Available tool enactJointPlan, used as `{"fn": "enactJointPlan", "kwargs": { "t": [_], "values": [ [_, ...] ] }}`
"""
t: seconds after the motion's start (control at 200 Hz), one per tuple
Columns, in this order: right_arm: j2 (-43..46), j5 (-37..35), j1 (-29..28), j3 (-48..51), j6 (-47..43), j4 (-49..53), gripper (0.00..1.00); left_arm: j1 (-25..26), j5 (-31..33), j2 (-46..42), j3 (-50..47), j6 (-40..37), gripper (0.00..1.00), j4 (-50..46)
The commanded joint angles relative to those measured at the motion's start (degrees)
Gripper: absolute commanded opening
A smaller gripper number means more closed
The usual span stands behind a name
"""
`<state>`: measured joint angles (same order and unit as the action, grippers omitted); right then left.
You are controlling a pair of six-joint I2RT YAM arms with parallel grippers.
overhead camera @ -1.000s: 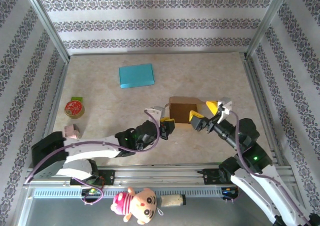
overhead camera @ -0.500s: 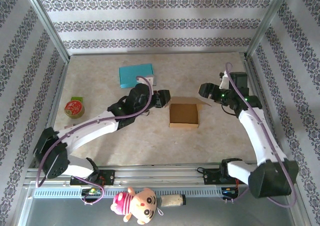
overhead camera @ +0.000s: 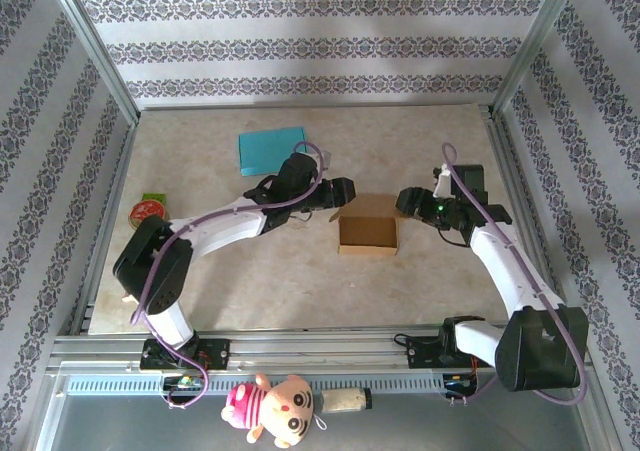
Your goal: Fold the paper box
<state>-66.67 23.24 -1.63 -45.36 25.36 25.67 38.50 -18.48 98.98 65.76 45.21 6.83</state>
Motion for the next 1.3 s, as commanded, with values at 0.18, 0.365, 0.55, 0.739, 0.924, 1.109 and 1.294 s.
{"fn": "enactJointPlan", "kwargs": {
  "t": [0.18,0.365,0.55,0.739,0.924,1.109,1.294],
  "values": [
    [-0.39,-5.25,-1.77,6.98,-1.73,-4.68,0.66,-0.13,-2.38,2.36,-4.19,0.89,0.52,0.56],
    [-6.07,-5.15,-3.65,5.69,-0.86,-5.97,0.68,-0.09,-1.81,3.52,-6.68,1.64,0.48,2.58],
    [-2.16,-3.21,-3.64,2.14,2.57,-4.73,0.73,-0.09,3.87,-1.24,-5.44,0.46,0.51,-3.42],
    [-3.77,-2.94,-3.65,0.87,2.67,-5.72,0.79,-0.19,6.06,-0.75,-3.89,-0.92,0.55,-5.02],
    [-11.9,-0.02,-6.08,1.0,3.81,-10.23,0.8,-0.18,1.15,5.53,-1.42,-2.84,0.55,-3.68],
    [-17.67,-4.52,-7.93,2.62,1.11,-11.71,0.71,-0.18,2.04,8.06,-6.01,-1.35,0.45,0.27],
    [-18.09,-3.03,-8.22,-0.08,0.71,-10.2,0.64,-0.18,2.57,7.41,-9.08,-0.24,0.33,2.24]
  ]
}}
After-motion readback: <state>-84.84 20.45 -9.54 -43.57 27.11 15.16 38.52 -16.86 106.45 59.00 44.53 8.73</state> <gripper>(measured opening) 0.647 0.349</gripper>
